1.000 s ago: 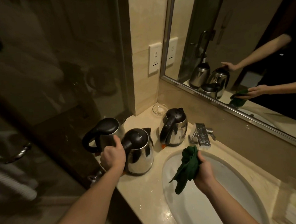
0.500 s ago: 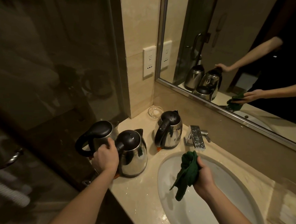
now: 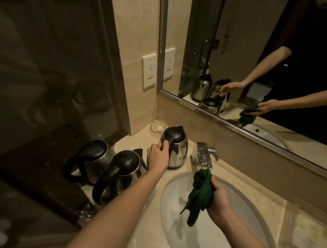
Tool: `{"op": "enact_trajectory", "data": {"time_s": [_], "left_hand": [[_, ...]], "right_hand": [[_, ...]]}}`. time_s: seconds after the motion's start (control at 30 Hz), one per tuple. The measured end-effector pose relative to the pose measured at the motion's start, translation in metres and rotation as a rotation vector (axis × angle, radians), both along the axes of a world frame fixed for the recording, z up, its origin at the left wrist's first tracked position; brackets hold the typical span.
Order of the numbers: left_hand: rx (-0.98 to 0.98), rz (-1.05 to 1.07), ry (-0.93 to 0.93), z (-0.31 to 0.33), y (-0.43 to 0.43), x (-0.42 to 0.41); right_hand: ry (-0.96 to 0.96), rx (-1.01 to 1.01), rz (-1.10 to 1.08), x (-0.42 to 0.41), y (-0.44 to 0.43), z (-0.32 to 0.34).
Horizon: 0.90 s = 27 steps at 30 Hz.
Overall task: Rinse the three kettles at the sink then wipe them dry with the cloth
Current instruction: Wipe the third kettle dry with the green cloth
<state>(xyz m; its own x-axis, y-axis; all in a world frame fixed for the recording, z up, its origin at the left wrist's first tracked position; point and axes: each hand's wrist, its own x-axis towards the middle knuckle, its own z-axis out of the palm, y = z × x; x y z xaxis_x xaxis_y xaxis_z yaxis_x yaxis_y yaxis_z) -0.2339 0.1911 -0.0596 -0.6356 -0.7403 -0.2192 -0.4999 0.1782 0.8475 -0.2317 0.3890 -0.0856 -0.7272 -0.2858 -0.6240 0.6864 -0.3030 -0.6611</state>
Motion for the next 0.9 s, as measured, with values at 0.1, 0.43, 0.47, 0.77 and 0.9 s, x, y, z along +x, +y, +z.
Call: {"op": "enact_trajectory", "data": {"time_s": [0.1,0.43,0.47,0.77,0.9], "left_hand": [[0.035,0.017,-0.102,-0.018,-0.012,-0.015],[0.212,0.050,-0.097,-0.059,-0.026,-0.053],[0.217,0.063,-0.087,-0.060,-0.026,-0.054],[0.278,0.110,0.036,-0.071,-0.024,-0.055],[0.231,0.162,0.054,-0.070,-0.013,-0.051]], "right_hand": [[0.013,0.043,0.022,-0.003,0.003,0.000],[0.012,0.159,0.036,-0.012,-0.003,-0.014],[0.015,0.162,0.032,-0.013,-0.003,-0.013],[0.000,0.164,0.003,-0.014,-0.008,-0.007],[0.001,0.182,0.002,-0.012,-0.004,-0.001]]}}
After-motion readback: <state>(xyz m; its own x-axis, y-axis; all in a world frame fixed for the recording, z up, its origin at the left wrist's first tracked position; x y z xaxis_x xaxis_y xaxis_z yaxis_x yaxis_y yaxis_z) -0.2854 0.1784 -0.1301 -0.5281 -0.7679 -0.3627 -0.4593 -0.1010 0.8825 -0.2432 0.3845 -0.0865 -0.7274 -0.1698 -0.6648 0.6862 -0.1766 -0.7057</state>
